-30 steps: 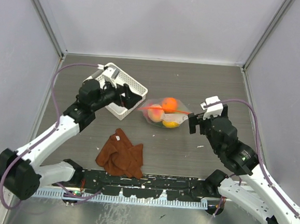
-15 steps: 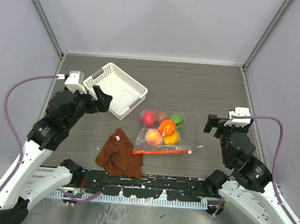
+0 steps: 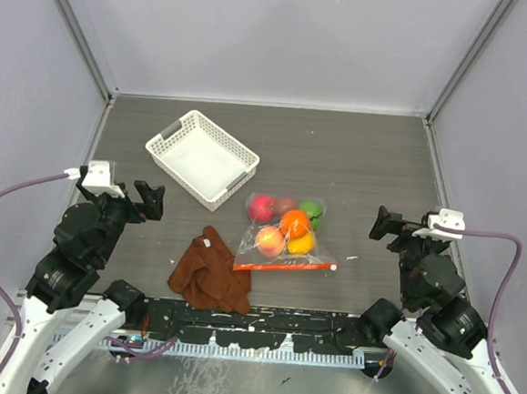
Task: Place the food in the zip-top bag and seal the zipper
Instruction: Reset both arms
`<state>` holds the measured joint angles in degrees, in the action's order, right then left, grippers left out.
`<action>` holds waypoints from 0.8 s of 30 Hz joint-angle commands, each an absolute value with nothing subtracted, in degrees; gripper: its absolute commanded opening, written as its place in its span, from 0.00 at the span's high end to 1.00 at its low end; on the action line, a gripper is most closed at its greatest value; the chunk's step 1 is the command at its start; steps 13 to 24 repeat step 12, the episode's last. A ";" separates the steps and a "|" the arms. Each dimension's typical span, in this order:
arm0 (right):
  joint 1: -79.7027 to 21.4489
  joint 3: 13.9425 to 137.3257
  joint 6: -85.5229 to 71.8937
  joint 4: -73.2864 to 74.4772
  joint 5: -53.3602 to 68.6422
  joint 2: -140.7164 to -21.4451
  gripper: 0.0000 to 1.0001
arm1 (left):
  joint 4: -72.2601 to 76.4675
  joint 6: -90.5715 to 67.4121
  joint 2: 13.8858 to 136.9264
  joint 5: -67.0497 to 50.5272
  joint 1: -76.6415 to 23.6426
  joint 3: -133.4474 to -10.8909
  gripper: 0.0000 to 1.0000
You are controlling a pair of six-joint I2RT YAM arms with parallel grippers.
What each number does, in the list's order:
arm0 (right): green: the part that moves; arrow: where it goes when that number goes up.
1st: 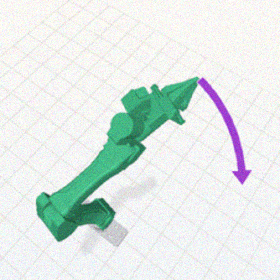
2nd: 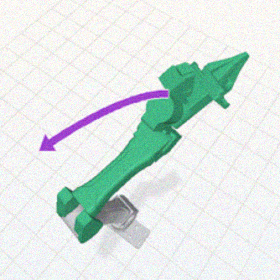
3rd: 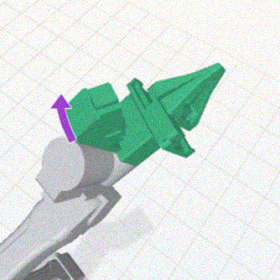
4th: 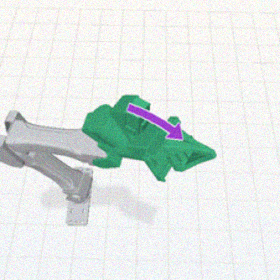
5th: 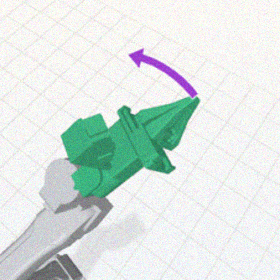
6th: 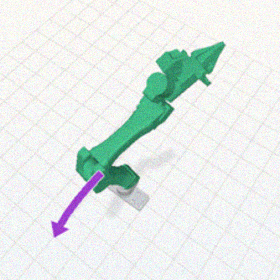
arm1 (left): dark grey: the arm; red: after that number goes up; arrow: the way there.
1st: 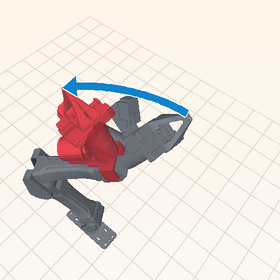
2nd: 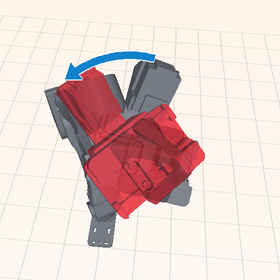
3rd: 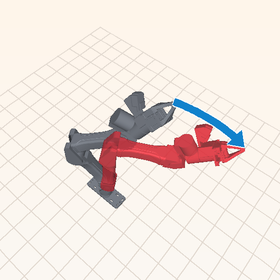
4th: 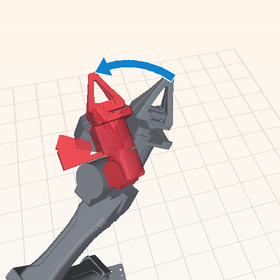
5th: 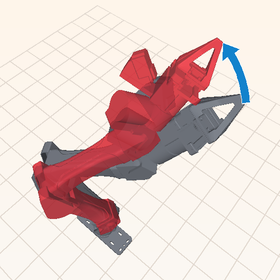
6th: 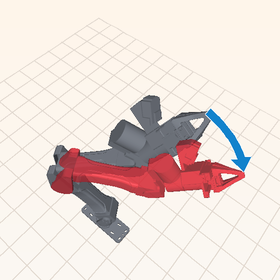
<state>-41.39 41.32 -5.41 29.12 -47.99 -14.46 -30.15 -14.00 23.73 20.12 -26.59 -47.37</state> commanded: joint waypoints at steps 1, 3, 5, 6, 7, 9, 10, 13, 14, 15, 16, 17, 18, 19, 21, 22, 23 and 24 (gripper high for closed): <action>-41.40 41.17 -6.80 26.68 -49.21 -13.94 0.00 | -26.85 -11.67 23.53 20.87 -25.44 -47.11 0.02; -41.38 41.38 -6.77 26.69 -49.17 -14.31 0.00 | -26.98 -11.65 23.53 21.07 -25.33 -47.10 0.02; -41.37 41.48 -6.85 26.75 -48.96 -14.69 0.00 | -26.74 -11.65 23.59 20.90 -25.23 -46.95 0.02; -41.39 41.54 -6.85 26.82 -48.96 -14.87 0.00 | -26.72 -11.59 23.68 20.71 -25.10 -46.94 0.02; -41.40 41.58 -6.81 26.89 -49.14 -15.04 0.00 | -26.72 -11.67 23.79 20.39 -25.07 -46.87 0.02; -41.36 41.62 -6.84 27.17 -49.61 -15.53 0.00 | -26.84 -11.62 23.99 20.17 -24.90 -47.01 0.02; -41.31 41.63 -6.79 27.17 -49.73 -15.74 0.00 | -26.95 -11.60 24.13 20.15 -24.76 -47.02 0.02; -41.40 41.66 -6.77 27.20 -49.88 -16.09 0.00 | -26.98 -11.60 24.20 20.00 -24.62 -47.04 0.02; -41.40 41.66 -6.77 27.20 -49.88 -16.09 0.00 | -26.98 -11.60 24.20 20.00 -24.62 -47.04 0.02; -41.40 41.66 -6.77 27.20 -49.88 -16.09 0.00 | -26.98 -11.60 24.20 20.00 -24.62 -47.04 0.02; -41.40 41.66 -6.77 27.20 -49.88 -16.09 0.00 | -26.98 -11.60 24.20 20.00 -24.62 -47.04 0.02; -41.40 41.66 -6.77 27.20 -49.88 -16.09 0.00 | -26.98 -11.60 24.20 20.00 -24.62 -47.04 0.02; -41.40 41.66 -6.77 27.20 -49.88 -16.09 0.00 | -26.98 -11.60 24.20 20.00 -24.62 -47.04 0.02; -41.40 41.66 -6.77 27.20 -49.88 -16.09 0.00 | -26.98 -11.60 24.20 20.00 -24.62 -47.04 0.02; -41.40 41.66 -6.77 27.20 -49.88 -16.09 0.00 | -26.98 -11.60 24.20 20.00 -24.62 -47.04 0.02; -41.40 41.66 -6.77 27.20 -49.88 -16.09 0.00 | -26.98 -11.60 24.20 20.00 -24.62 -47.04 0.02; -41.40 41.66 -6.77 27.20 -49.88 -16.09 0.00 | -26.98 -11.60 24.20 20.00 -24.62 -47.04 0.02; -41.40 41.66 -6.77 27.20 -49.88 -16.09 0.00 | -26.98 -11.60 24.20 20.00 -24.62 -47.04 0.02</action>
